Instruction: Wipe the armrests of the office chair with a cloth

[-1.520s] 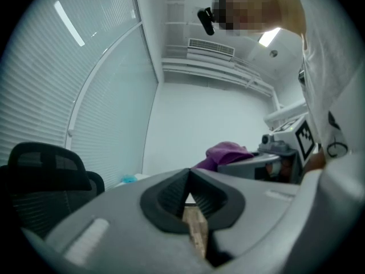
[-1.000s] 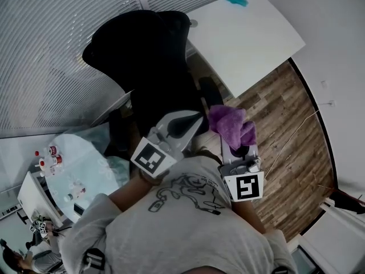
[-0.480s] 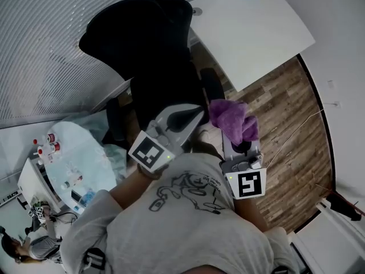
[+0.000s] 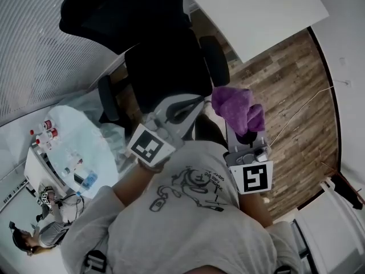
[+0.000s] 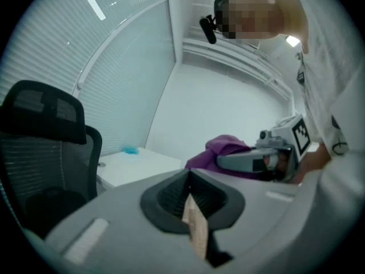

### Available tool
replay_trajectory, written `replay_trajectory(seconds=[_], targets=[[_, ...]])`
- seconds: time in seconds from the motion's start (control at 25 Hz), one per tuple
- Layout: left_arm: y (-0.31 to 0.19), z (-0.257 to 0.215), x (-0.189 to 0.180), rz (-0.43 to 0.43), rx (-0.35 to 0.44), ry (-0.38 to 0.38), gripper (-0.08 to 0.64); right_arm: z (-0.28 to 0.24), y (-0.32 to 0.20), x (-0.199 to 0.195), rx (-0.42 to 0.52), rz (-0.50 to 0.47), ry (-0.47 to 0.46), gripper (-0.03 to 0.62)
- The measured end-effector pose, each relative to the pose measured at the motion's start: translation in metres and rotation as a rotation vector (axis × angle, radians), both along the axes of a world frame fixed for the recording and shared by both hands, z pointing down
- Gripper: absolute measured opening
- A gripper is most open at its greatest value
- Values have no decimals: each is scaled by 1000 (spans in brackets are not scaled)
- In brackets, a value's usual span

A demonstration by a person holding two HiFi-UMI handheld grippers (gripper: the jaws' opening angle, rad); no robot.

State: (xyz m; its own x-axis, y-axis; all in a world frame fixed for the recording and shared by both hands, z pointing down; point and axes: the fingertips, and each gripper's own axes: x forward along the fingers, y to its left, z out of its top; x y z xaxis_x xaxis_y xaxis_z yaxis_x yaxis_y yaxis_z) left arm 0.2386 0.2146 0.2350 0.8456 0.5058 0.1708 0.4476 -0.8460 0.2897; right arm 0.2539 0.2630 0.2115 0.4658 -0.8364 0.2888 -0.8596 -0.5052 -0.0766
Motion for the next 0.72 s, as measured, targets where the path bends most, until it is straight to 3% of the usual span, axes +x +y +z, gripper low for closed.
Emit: replay_trajectory(seconds=[0.28, 0.72], targets=[[13, 24, -2, -9, 16, -31, 0, 30, 15, -8, -19, -9, -64, 31], [-4, 62, 0, 14, 41, -13, 0, 78, -5, -12, -72, -41, -48, 31]])
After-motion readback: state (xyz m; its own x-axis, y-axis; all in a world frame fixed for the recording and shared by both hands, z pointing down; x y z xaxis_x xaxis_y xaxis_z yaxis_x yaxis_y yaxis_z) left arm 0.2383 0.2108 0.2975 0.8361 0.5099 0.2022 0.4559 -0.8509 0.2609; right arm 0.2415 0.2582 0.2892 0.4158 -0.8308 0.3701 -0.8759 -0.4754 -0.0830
